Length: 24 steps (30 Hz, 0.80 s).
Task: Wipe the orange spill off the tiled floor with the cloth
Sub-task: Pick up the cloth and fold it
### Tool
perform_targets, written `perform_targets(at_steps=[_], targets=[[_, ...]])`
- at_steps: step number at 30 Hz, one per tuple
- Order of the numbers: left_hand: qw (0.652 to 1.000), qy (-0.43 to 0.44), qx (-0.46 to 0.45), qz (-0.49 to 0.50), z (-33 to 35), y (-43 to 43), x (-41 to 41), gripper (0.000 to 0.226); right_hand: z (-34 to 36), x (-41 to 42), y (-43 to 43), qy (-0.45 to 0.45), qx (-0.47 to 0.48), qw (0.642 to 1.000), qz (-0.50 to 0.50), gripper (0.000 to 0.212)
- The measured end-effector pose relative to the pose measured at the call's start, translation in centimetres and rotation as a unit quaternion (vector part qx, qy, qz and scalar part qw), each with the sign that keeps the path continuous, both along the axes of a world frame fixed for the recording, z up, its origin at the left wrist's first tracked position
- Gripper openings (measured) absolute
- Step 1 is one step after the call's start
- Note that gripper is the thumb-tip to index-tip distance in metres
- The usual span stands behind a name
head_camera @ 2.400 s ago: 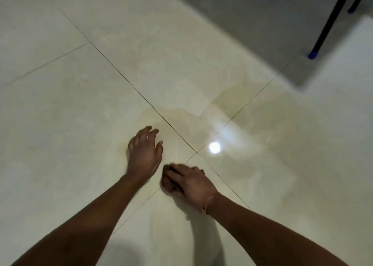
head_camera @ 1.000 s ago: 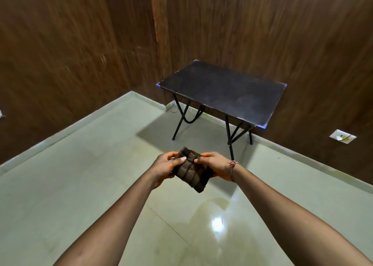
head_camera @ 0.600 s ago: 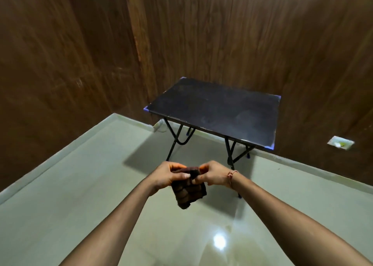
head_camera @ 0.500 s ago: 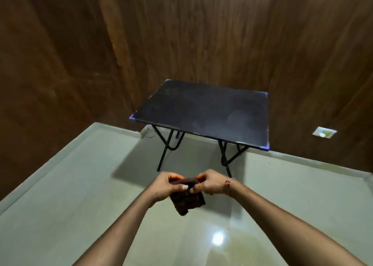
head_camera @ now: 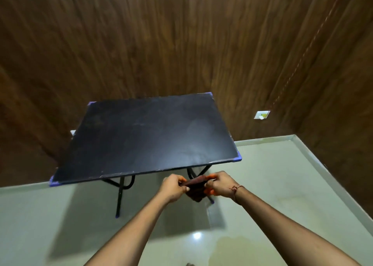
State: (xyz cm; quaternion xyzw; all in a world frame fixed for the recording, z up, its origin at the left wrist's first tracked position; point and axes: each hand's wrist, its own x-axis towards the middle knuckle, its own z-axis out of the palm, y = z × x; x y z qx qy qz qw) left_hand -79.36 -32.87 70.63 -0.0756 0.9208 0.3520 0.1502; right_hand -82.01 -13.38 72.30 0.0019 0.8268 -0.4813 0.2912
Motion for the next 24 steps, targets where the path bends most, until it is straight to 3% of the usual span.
perform_targets(at_steps=[7, 10, 15, 19, 24], targets=[[0.99, 0.132, 0.038, -0.011, 0.2, 4.5, -13.0, 0.029, -1.9, -12.0, 1.9, 0.05, -0.109, 0.963, -0.243, 0.044], [0.994, 0.072, 0.008, -0.085, -2.1, 5.1, -16.6, 0.034, -5.8, -15.6, 2.9, -0.006, -0.092, 0.947, -0.307, 0.039], [0.985, -0.072, -0.054, -0.147, -7.0, 4.9, -16.2, 0.047, -11.8, -14.9, 4.0, -0.102, 0.026, 0.952, -0.286, 0.032], [0.976, -0.066, -0.102, -0.182, -8.4, 5.4, -17.2, 0.049, -11.6, -14.9, 2.7, -0.059, 0.04, 0.959, -0.275, 0.032], [0.977, -0.071, -0.071, -0.187, -8.7, 6.7, -18.5, 0.033, -11.1, -15.5, 2.3, -0.037, 0.064, 0.95, -0.304, 0.027]])
